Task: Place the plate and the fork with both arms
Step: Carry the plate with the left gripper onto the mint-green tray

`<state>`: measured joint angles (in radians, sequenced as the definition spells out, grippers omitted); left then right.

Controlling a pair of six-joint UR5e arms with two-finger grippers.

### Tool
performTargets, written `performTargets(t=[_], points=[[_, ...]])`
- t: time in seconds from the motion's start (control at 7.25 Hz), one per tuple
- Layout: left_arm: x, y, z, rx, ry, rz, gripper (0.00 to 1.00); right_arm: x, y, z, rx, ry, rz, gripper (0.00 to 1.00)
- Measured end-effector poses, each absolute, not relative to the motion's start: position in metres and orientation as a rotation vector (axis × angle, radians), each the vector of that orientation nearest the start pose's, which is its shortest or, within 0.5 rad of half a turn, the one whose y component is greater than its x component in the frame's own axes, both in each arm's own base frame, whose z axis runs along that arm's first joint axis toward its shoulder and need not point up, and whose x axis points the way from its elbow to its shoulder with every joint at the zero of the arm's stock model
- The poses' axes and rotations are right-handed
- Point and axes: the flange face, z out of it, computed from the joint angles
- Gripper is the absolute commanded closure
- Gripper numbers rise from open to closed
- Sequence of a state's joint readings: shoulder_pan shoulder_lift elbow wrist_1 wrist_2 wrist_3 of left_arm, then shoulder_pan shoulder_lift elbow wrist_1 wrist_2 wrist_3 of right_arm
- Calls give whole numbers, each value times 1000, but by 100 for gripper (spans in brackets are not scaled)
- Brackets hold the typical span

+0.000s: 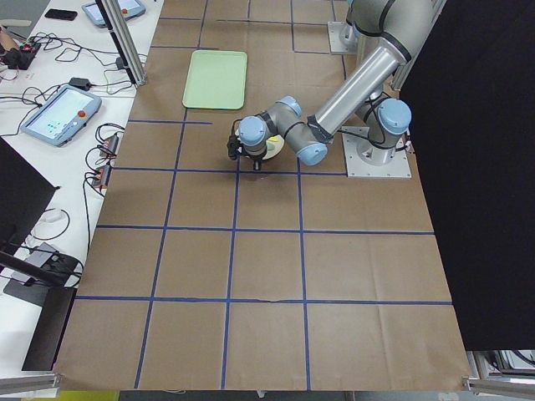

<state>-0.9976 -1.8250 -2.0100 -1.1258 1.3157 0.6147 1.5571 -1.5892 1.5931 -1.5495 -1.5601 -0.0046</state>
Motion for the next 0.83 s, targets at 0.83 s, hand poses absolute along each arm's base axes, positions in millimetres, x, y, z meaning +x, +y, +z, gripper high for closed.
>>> performTargets(t=[0.83], points=[[-47,-583,282,81,3470,42,100,128,-483,484,15,3130,39,0]])
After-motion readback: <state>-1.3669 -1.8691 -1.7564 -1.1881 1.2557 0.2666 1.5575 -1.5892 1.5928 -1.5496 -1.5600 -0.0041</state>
